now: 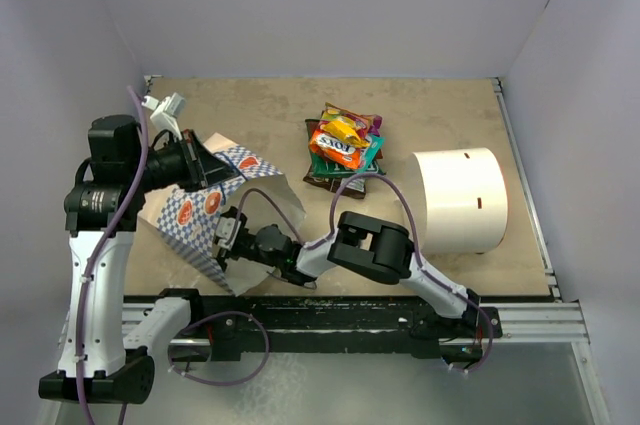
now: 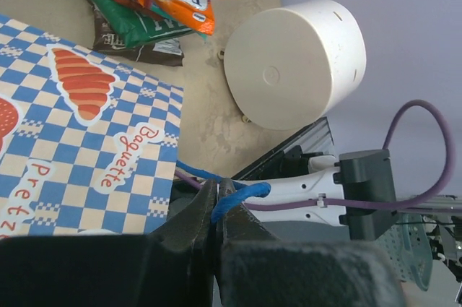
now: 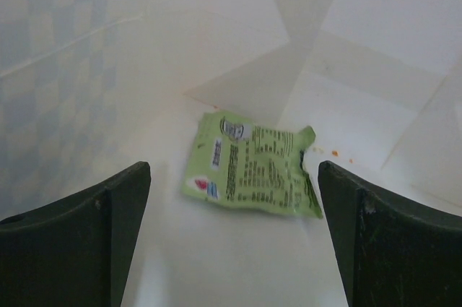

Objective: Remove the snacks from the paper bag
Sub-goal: Take out the snack from the paper bag.

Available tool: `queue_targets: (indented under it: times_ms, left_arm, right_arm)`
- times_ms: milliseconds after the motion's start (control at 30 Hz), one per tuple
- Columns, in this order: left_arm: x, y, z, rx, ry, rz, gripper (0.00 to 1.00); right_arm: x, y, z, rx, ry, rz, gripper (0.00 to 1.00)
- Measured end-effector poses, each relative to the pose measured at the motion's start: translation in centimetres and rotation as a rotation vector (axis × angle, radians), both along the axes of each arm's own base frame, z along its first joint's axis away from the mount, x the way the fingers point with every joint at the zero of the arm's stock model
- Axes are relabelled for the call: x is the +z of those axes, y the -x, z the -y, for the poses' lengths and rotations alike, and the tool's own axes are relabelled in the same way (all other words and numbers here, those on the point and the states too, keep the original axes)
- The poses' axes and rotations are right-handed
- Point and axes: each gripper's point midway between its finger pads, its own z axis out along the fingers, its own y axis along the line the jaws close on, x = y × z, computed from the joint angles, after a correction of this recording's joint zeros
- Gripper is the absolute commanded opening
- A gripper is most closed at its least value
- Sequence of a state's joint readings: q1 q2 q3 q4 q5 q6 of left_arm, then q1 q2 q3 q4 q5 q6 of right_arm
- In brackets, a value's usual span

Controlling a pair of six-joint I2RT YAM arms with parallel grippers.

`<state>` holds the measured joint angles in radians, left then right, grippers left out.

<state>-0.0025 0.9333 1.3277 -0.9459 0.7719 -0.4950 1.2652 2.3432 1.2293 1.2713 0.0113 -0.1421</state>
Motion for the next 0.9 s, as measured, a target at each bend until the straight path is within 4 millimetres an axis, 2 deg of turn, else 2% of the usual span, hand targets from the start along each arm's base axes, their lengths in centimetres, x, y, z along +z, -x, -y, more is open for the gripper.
queue_targets:
  times_ms: [167, 267, 400, 500, 533, 767, 900]
  left_arm:
    - [0.5, 0.1, 0.6, -0.049, 0.032, 0.007, 0.0]
    - [0.8, 0.3, 1.0, -0.076, 0.049, 0.008, 0.0]
    - [1.1, 0.5, 1.2, -0.098, 0.065, 0.014, 0.0]
    - [1.2, 0.8, 1.3, -0.1, 0.065, 0.015, 0.0]
    - [1.1, 0.9, 1.3, -0.099, 0.064, 0.013, 0.0]
    - [0.4, 2.8, 0.6, -0.059, 0.017, 0.0, 0.0]
    - [-0.2, 3.5, -0.1, -0.013, -0.02, -0.008, 0.0]
  right_arm:
    - [0.9, -0.5, -2.3, 0.01, -0.046, 0.006, 1.0]
    - [0.7, -1.1, -3.5, -0.002, -0.057, -0.007, 1.0]
    - [-1.5, -2.5, -5.0, -0.055, 0.015, -0.044, 0.99]
    - [-3.7, -3.1, -4.6, -0.097, 0.096, -0.069, 0.93]
    - [-4.4, -3.2, -4.4, -0.112, 0.118, -0.082, 0.9]
    - [-4.8, -4.2, -3.3, -0.174, 0.13, -0.102, 0.62]
    - [-4.8, -4.6, -1.5, -0.199, 0.151, -0.108, 0.33]
